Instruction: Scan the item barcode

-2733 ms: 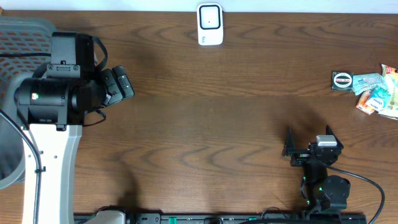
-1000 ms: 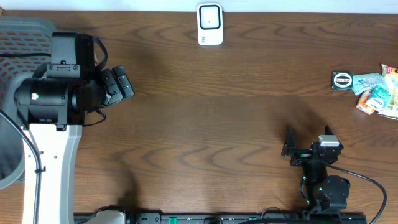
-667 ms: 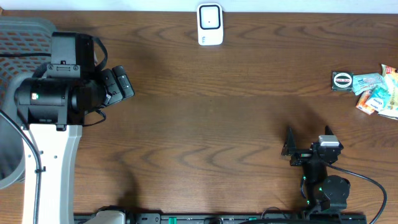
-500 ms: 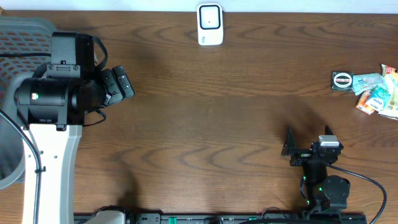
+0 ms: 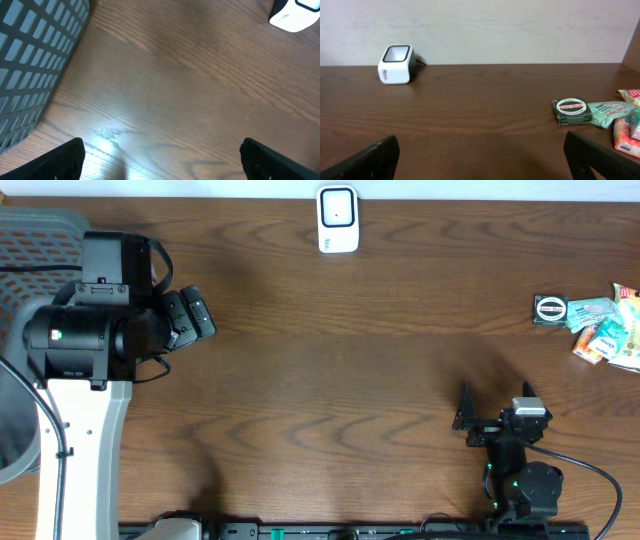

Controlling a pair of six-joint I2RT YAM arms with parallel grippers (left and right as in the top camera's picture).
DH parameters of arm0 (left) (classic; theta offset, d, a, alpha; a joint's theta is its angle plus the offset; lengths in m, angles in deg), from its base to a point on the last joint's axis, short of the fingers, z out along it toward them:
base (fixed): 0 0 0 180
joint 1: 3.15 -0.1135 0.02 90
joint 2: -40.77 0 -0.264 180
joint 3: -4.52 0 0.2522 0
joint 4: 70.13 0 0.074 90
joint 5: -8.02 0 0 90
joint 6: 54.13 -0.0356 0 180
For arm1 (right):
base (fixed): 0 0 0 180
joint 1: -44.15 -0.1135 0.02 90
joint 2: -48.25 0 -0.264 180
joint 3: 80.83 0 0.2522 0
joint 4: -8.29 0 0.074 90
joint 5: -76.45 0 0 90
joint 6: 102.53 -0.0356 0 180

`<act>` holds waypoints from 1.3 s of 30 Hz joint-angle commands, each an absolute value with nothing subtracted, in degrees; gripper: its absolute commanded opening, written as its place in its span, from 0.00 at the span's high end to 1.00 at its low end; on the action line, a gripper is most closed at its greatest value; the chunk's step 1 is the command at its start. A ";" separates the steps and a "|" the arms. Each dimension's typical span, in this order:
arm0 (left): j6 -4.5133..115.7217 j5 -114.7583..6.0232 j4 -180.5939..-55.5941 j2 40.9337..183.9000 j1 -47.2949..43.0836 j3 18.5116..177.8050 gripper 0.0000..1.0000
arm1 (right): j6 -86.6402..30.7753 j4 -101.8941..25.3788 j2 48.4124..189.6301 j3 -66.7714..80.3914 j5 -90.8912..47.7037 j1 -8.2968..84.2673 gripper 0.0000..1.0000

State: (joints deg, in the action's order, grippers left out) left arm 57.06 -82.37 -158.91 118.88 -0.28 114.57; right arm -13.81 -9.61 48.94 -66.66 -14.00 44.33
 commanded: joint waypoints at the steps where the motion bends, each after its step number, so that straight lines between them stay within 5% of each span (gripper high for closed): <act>1: 57.74 -83.09 -159.11 118.61 -0.46 114.73 0.02 | -14.18 -9.92 48.54 -66.77 -13.89 43.94 0.01; 25: 56.18 -83.98 -159.90 112.56 -0.56 106.51 0.02 | -14.18 -9.92 48.54 -66.77 -13.89 43.94 0.01; 31: 48.88 -81.95 -149.14 105.46 -0.56 91.73 0.02 | -14.18 -9.92 48.54 -66.77 -13.87 43.94 0.01; 39: 35.31 -63.94 -125.19 94.96 -0.56 73.00 0.02 | -14.21 -9.90 48.54 -66.77 -13.89 43.94 0.01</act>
